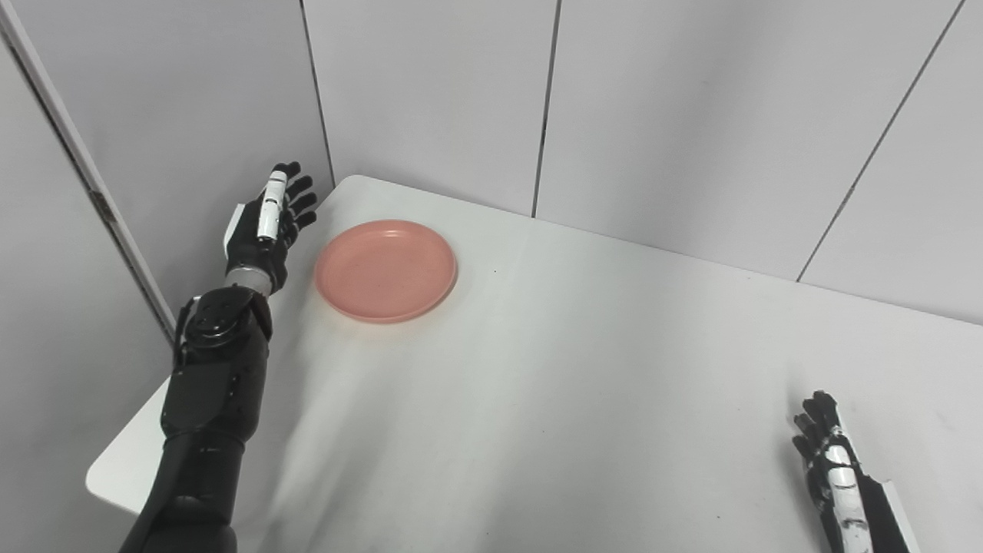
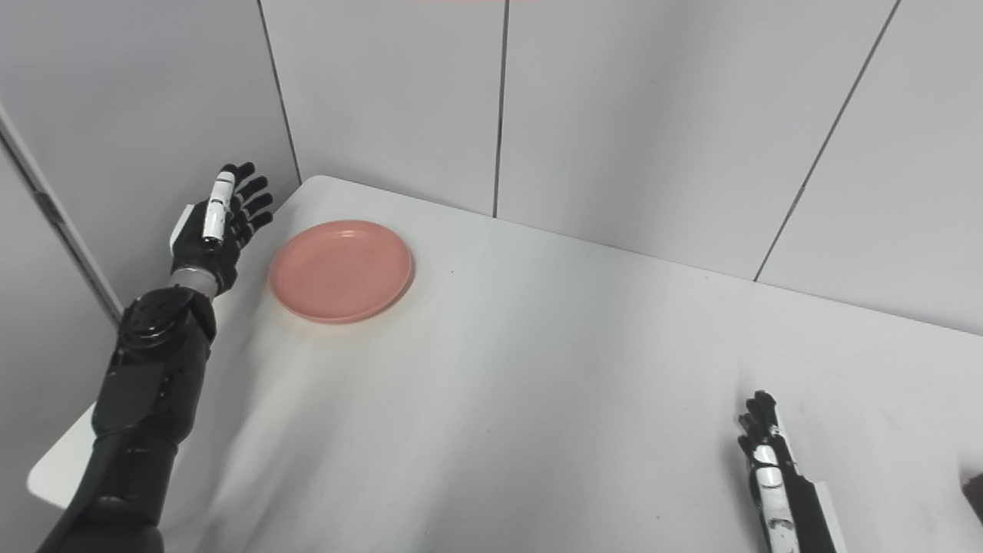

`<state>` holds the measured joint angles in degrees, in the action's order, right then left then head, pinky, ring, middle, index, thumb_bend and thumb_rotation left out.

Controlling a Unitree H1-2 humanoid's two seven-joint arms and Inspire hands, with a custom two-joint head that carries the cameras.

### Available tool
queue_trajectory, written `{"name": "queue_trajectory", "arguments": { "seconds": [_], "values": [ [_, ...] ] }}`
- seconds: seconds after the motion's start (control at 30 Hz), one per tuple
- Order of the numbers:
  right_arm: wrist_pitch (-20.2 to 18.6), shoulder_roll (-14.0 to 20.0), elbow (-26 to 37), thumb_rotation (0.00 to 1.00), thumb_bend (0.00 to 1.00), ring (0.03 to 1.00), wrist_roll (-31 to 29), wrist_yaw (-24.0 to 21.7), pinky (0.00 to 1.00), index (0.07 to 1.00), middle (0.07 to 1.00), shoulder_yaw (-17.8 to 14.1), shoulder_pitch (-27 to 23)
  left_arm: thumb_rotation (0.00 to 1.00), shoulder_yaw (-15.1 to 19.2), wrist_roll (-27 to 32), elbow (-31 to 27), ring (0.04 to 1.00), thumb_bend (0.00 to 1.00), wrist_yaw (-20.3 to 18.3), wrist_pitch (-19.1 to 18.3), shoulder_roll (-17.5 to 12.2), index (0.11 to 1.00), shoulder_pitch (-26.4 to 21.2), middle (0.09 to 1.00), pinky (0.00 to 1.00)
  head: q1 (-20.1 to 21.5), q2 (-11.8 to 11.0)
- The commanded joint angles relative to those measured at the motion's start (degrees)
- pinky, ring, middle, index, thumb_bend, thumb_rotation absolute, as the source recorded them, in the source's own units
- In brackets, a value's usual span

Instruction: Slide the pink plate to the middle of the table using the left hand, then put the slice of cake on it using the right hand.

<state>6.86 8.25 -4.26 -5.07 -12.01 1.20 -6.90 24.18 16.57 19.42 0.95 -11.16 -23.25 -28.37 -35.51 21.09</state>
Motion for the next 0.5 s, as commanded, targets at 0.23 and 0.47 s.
{"name": "queue_trajectory", "arguments": {
  "seconds": [0.23,0.47],
  "values": [
    [0.08,0.59,-1.90,1.00,0.39,1.000,0.05,0.07,1.00,1.000,1.000,-0.24,3.37,0.96,-1.35,-0.44,2.11,0.902,0.38,-0.16,5.13,-0.49,0.891,-2.19,0.902,0.89,-0.27,0.30],
    [0.77,0.80,-2.01,1.00,0.40,1.000,0.48,0.02,1.00,1.000,1.000,-0.13,3.40,0.98,-2.06,-1.10,3.27,0.907,0.37,1.06,5.99,0.08,0.887,-2.08,0.907,0.89,-0.35,0.41]
  ]
}}
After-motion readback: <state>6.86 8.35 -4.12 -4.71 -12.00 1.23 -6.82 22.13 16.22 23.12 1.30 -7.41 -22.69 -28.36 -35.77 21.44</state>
